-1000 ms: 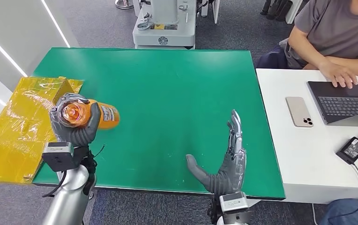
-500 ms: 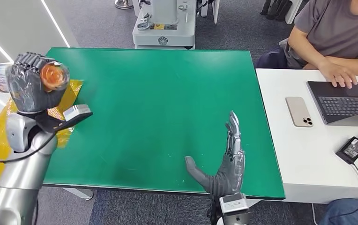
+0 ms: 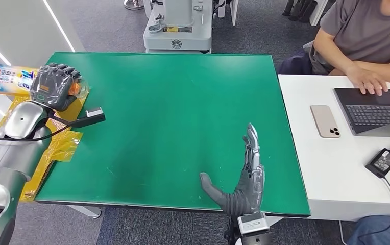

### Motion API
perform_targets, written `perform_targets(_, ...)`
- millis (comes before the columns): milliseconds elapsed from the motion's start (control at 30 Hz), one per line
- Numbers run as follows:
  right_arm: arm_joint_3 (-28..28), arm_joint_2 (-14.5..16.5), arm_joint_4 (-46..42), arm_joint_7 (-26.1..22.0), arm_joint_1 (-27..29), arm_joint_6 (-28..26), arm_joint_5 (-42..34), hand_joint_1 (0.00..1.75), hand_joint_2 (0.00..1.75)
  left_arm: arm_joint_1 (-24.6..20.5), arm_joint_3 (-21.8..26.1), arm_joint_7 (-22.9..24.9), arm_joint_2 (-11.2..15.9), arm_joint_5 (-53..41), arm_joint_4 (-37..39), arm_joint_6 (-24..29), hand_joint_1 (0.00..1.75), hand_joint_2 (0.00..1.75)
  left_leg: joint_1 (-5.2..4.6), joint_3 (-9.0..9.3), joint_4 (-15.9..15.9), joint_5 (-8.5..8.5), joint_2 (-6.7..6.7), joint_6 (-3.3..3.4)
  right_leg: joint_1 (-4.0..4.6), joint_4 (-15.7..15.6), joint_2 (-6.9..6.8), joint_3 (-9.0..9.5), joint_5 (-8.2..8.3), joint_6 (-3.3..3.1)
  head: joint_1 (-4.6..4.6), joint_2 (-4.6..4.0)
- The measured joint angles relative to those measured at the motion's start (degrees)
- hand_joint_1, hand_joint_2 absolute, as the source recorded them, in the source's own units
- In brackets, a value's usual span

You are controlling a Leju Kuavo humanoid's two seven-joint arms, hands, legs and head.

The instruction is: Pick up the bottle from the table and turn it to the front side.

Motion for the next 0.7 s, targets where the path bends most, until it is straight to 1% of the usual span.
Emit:
perform_targets(133,-0.1,0.0,-0.8,0.7,0.4,0.5,0.9,0.00,1.75,-0.5,-2.0,2.3,-1.3,-1.3,6.1,-0.2,1.75,1.75,0.00,-0.02,0.0,-0.01,-0.02,0.00,0.00,0.0,-0.01,-0.01,-0.01,0.00,0.01,0.00)
perform_targets(267,-0.4,0.0,-1.9,1.5,0.9,1.1,2.0,0.00,1.75,0.4,-3.0,3.8,-2.5,-1.8,10.1,0.4,1.75,1.75,0.01,-0.03,0.0,-0.01,-0.01,0.00,0.00,0.0,0.00,-0.03,-0.01,-0.01,0.00,0.00)
perform_targets(500,-0.9,0.0,-2.8,1.8,1.4,2.1,2.6,0.00,1.75,3.4,-3.1,4.9,-3.3,-1.8,13.4,1.0,1.75,1.75,0.01,-0.05,0.0,-0.01,-0.02,0.00,0.00,0.0,-0.02,-0.03,-0.01,-0.01,0.01,0.00)
perform_targets(700,-1.2,0.1,-3.2,1.9,1.5,2.3,3.1,0.00,1.75,6.8,-3.1,5.3,-3.9,-0.3,14.8,3.3,1.75,1.75,0.00,-0.05,0.0,-0.01,-0.04,0.00,0.00,0.0,-0.02,-0.03,-0.02,0.00,0.00,0.00)
